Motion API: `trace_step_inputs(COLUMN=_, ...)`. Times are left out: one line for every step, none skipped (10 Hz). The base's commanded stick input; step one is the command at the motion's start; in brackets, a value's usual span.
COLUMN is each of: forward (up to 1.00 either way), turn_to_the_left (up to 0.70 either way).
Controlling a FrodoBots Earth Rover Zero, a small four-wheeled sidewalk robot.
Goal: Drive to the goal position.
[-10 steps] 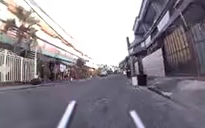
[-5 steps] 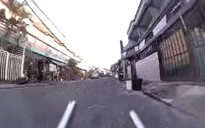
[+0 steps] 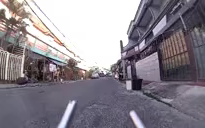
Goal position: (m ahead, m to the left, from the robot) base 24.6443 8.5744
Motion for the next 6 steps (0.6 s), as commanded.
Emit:
trace_step_inputs(forward=0.85, turn_to_the_left=-0.34)
trace_step_inputs(forward=0.85, turn_to_the_left=0.00)
trace_step_inputs(forward=0.85, turn_to_the_left=0.00)
trace_step_inputs(forward=0.85, turn_to_the_left=0.00)
trace_step_inputs(forward=0.85, turn_to_the_left=0.00)
trace_step_inputs(forward=0.85, turn_to_the_left=0.00)
